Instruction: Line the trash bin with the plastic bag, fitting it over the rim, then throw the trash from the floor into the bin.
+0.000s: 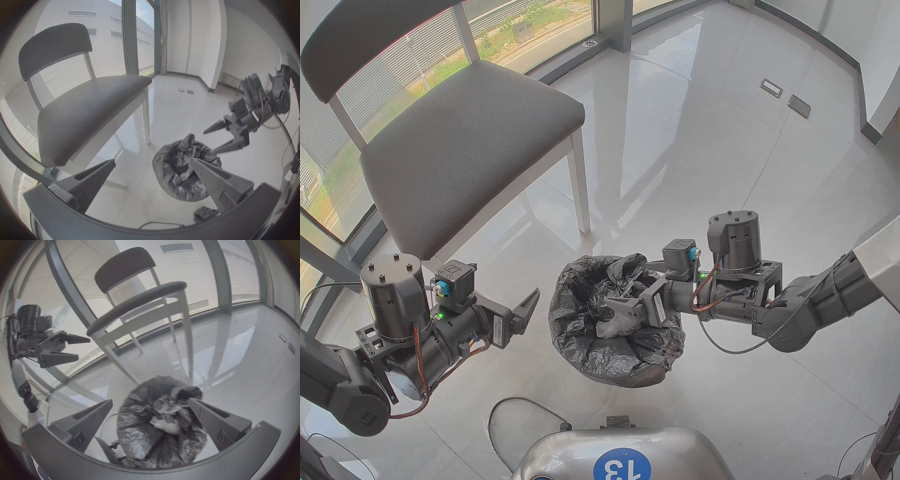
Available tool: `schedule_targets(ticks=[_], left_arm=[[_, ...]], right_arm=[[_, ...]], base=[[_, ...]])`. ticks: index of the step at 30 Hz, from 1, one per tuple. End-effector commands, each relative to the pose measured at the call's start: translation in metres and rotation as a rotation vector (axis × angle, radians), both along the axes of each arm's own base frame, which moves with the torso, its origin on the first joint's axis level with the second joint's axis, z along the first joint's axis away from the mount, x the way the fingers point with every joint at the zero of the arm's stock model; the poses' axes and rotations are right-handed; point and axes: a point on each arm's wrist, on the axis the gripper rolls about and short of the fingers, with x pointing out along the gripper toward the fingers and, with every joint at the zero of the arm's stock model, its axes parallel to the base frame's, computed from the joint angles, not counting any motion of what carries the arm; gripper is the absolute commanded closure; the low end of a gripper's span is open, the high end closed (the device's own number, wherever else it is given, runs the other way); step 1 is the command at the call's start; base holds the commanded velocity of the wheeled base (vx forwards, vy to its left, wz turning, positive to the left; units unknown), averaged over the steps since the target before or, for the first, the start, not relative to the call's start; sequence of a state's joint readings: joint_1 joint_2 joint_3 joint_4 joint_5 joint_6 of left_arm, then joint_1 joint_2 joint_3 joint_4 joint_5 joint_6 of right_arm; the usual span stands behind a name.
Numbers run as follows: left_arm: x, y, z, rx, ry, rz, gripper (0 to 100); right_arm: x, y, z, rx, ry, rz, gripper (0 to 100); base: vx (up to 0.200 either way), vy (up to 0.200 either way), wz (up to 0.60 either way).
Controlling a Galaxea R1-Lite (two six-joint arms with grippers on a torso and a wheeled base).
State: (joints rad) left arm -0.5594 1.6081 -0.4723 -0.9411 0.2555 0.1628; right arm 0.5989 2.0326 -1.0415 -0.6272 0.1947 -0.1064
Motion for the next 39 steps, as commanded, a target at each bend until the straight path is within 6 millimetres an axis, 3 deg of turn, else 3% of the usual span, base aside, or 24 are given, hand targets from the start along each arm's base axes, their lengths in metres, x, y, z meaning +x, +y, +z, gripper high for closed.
schedule_targets(ticks=[1,4,8,16,19,27,28,29,30,31,33,39], left_arm=[[0.004,0.013,-0.008,0.050,0.051,0.097,0],[0.008,0.024,-0.003,0.075,0.061,0.213,0],[-0.003,0.036,0.006,0.083,0.068,0.260,0],[-0.036,0.060,0.032,0.071,0.086,0.298,0],[-0.053,0.072,0.041,0.061,0.084,0.323,0],[-0.103,0.098,0.048,0.103,0.093,0.425,0],[-0.105,0.099,0.048,0.104,0.092,0.430,0],[-0.120,0.105,0.048,0.124,0.089,0.462,0],[-0.120,0.105,0.048,0.124,0.089,0.462,0],[-0.140,0.113,0.047,0.139,0.081,0.495,0],[-0.162,0.123,0.045,0.143,0.072,0.531,0],[-0.222,0.144,0.030,0.145,0.070,0.634,0]], right_arm=[[0.008,-0.029,0.001,-0.068,0.005,-0.203,0],[0.008,-0.063,0.007,-0.118,0.030,-0.404,0],[-0.010,-0.107,0.026,-0.100,0.055,-0.519,0],[-0.059,-0.181,0.058,-0.054,-0.015,-0.708,0],[-0.095,-0.202,0.072,-0.018,-0.063,-0.747,0],[-0.177,-0.223,0.097,0.020,-0.088,-0.720,0],[-0.179,-0.223,0.097,0.020,-0.092,-0.718,0],[-0.200,-0.223,0.098,0.031,-0.110,-0.710,0],[-0.200,-0.223,0.098,0.031,-0.110,-0.710,0],[-0.222,-0.223,0.099,0.039,-0.132,-0.707,0],[-0.242,-0.222,0.097,0.039,-0.123,-0.706,0],[-0.282,-0.220,0.089,0.043,-0.113,-0.679,0]], base=[[0.000,0.000,0.00],[0.000,0.000,0.00],[0.000,0.000,0.00],[0.000,0.000,0.00],[0.000,0.000,0.00],[0.000,0.000,0.00],[0.000,0.000,0.00],[0.000,0.000,0.00],[0.000,0.000,0.00],[0.000,0.000,0.00],[0.000,0.000,0.00],[0.000,0.000,0.00]])
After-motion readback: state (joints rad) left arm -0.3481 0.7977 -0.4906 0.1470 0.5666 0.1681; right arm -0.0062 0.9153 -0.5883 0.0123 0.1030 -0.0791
